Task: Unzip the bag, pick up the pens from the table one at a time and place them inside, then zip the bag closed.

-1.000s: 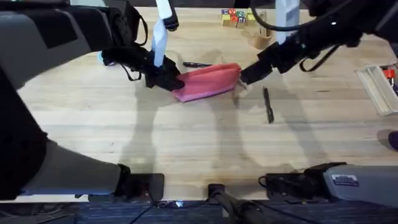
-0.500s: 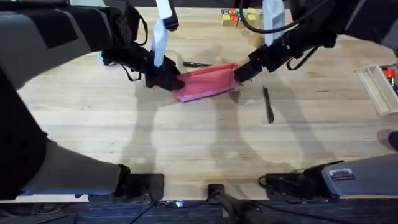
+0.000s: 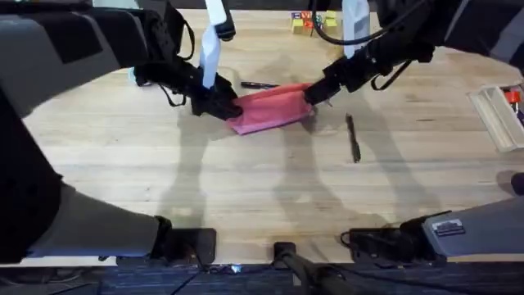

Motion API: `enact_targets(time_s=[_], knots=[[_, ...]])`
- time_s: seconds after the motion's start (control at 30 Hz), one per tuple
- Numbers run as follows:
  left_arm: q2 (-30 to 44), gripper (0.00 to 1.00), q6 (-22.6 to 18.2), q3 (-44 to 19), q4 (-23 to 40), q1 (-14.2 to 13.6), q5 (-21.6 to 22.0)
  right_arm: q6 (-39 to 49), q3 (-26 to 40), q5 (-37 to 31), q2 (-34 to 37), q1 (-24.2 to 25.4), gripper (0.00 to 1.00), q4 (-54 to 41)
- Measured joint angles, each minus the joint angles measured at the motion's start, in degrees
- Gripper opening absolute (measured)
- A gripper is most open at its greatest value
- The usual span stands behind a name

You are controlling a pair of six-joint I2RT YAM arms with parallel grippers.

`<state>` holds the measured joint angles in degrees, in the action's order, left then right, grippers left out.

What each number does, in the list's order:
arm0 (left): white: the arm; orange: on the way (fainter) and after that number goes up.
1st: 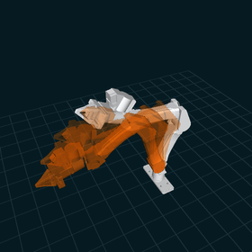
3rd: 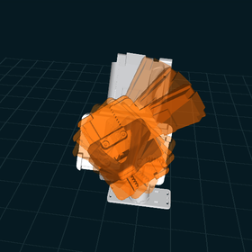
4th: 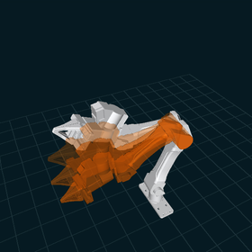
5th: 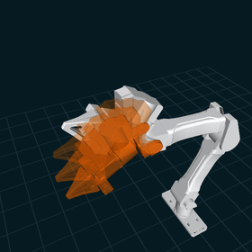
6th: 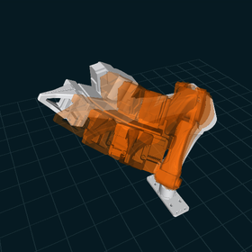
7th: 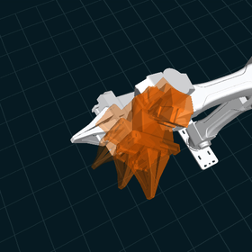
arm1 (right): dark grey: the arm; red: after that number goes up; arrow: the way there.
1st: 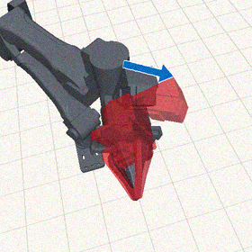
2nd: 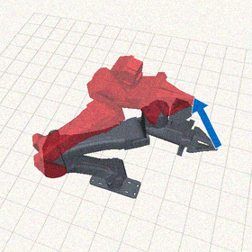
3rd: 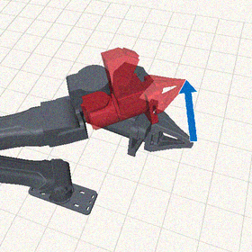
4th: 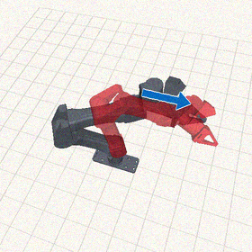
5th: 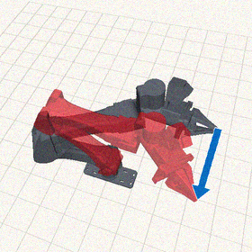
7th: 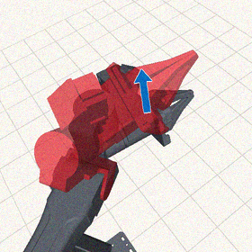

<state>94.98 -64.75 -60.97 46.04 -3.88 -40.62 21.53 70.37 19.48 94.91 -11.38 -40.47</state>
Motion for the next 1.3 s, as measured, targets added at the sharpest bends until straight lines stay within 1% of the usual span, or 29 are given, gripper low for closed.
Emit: enact_targets(time_s=[0.13,0.3,0.47,0.63,0.7,0.73,0.83,0.97,1.0,1.3], knots=[[0.0,0.042,0.0,0.0,0.0,0.0,0.0,0.0,0.0,0.3,0.5,0.0,0.995,0.0],[0.0,0.042,0.0,0.0,0.0,0.0,0.0,0.0,0.0,0.3,1.7,0.0,0.955,0.2],[0.0,0.042,0.0,0.0,0.0,0.0,0.0,0.0,0.0,0.3,2.2,0.0,0.797,0.2],[0.0,0.042,0.0,0.0,0.0,0.0,0.0,0.1,0.0,0.3,2.2,0.0,0.681,0.7],[0.0,0.042,0.0,0.0,-0.1,0.0,0.0,0.2,0.0,0.3,2.2,0.0,0.605,1.0],[0.0,0.042,0.0,0.0,-0.2,0.0,0.0,0.2,0.0,0.5,2.2,0.0,0.509,1.1],[0.0,0.042,0.0,0.0,-0.2,0.0,0.0,0.4,0.0,1.3,2.3,0.0,0.381,1.3],[0.0,0.042,0.0,0.0,-0.3,0.0,0.1,0.6,0.0,2.1,2.3,-0.1,0.078,1.2],[0.0,0.042,0.0,0.0,-0.3,0.0,0.1,0.6,0.0,2.4,2.3,-0.2,0.046,1.2],[0.0,0.042,0.0,0.0,-0.3,0.0,0.1,0.6,0.0,2.5,2.6,-0.2,0.033,1.3]])
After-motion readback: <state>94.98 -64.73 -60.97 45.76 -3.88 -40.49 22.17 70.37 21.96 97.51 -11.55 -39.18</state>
